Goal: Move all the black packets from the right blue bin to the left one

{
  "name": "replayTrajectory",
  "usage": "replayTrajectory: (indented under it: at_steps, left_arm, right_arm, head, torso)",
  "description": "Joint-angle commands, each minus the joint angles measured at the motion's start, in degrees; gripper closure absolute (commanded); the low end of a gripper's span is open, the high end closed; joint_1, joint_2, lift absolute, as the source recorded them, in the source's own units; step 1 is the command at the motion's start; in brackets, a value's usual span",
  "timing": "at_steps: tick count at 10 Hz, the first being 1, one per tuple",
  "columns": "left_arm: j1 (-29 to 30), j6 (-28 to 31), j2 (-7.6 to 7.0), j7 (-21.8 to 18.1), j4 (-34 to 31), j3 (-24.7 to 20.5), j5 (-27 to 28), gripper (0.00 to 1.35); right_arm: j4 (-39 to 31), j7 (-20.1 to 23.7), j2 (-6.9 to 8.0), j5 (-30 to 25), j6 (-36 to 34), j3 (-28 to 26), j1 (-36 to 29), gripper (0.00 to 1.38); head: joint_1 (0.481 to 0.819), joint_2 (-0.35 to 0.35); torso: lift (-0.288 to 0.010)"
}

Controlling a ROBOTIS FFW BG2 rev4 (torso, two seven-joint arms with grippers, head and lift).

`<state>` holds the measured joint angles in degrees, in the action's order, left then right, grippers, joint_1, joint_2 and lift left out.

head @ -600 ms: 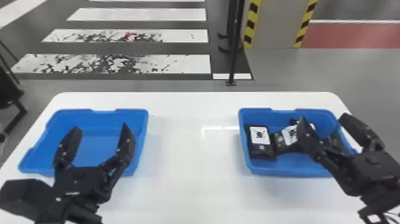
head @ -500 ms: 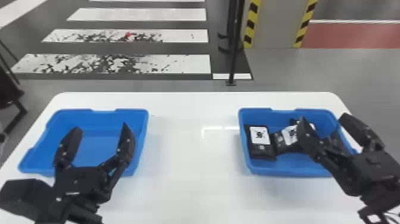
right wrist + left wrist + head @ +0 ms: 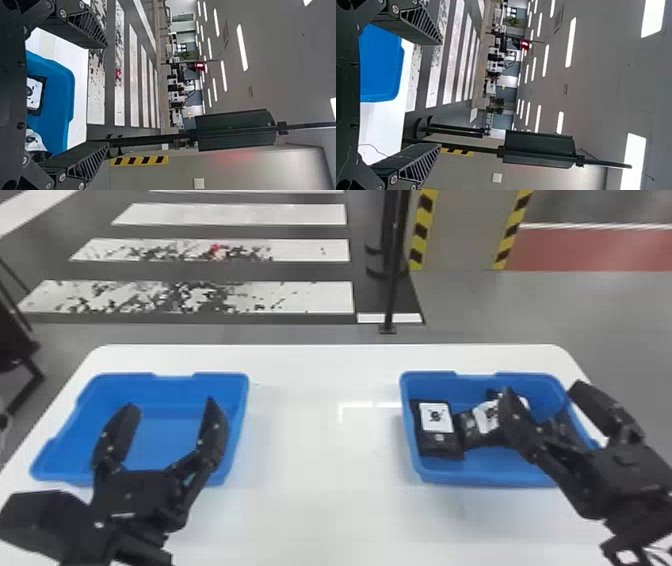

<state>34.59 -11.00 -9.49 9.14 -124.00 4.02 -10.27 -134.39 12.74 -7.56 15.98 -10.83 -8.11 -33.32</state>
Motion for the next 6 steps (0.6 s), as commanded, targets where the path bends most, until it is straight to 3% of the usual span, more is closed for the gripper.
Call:
replayTrajectory:
  at_steps: [1,3,6]
  left_arm:
    - [0.0,-0.1,0.0,0.0,0.0,0.0,-0.1,0.14]
    - [0.0,-0.1,0.0,0.0,0.0,0.2,-0.1,0.14]
    - [0.0,-0.1,-0.09,-0.1,0.0,0.2,-0.6,0.14]
  right_arm:
    - [0.3,0.0,-0.09,0.4,-1.4,0.0,0.4,0.17]
    - [-0.3,0.0,-0.7,0.5,-12.1,0.0,3.5,0.16]
    - [4.5,0.0,-2.46,0.0,-27.0,3.3,13.2,0.16]
  head:
    - [0.695,0.002]
    - [0.695,0.003]
    - [0.695,0.017]
  torso:
    - [-0.168]
    - [-0.168]
    - [-0.168]
